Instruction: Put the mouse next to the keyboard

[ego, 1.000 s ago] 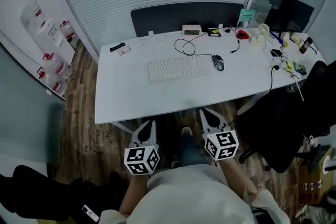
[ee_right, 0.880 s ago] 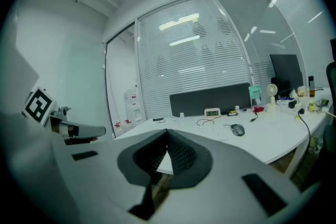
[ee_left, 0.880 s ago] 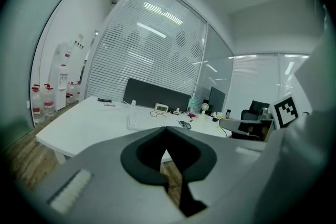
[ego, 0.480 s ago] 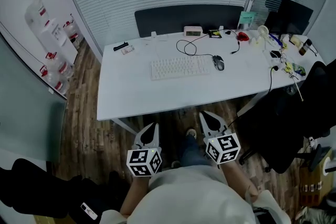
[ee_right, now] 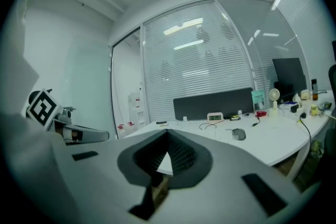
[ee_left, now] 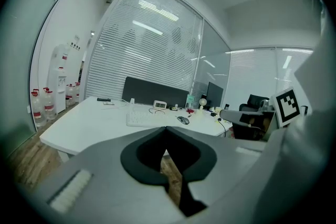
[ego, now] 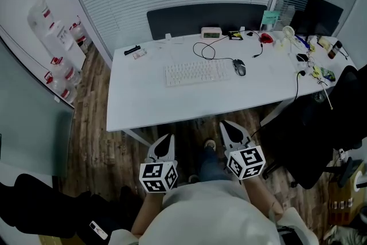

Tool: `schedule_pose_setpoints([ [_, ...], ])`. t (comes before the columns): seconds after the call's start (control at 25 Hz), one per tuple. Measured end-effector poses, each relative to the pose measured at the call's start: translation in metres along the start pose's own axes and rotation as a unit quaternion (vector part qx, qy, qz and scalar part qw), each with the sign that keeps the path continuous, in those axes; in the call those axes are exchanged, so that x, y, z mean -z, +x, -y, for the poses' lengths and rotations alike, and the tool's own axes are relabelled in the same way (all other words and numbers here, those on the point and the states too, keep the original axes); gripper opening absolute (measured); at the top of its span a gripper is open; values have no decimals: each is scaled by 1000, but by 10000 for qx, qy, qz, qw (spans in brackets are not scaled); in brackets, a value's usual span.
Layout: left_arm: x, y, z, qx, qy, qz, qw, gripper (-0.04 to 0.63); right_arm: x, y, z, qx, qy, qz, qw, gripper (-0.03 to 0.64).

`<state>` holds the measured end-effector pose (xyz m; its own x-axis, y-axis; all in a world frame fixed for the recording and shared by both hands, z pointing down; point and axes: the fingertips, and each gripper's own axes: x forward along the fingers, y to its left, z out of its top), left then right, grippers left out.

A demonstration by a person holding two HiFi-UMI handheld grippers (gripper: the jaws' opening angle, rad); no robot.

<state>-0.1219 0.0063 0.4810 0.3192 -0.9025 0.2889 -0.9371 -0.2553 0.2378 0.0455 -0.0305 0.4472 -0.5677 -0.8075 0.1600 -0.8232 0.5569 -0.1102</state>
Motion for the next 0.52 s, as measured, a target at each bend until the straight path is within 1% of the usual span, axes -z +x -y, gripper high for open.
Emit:
schedule_pose_setpoints([
  [0.32,0,7,-2,-38,92,-47,9999,9,0,8,6,24,71,8,10000,0],
  [0.52,-1,13,0,8,112,-63,9999,9,1,11,11,27,110,-8,9999,0],
])
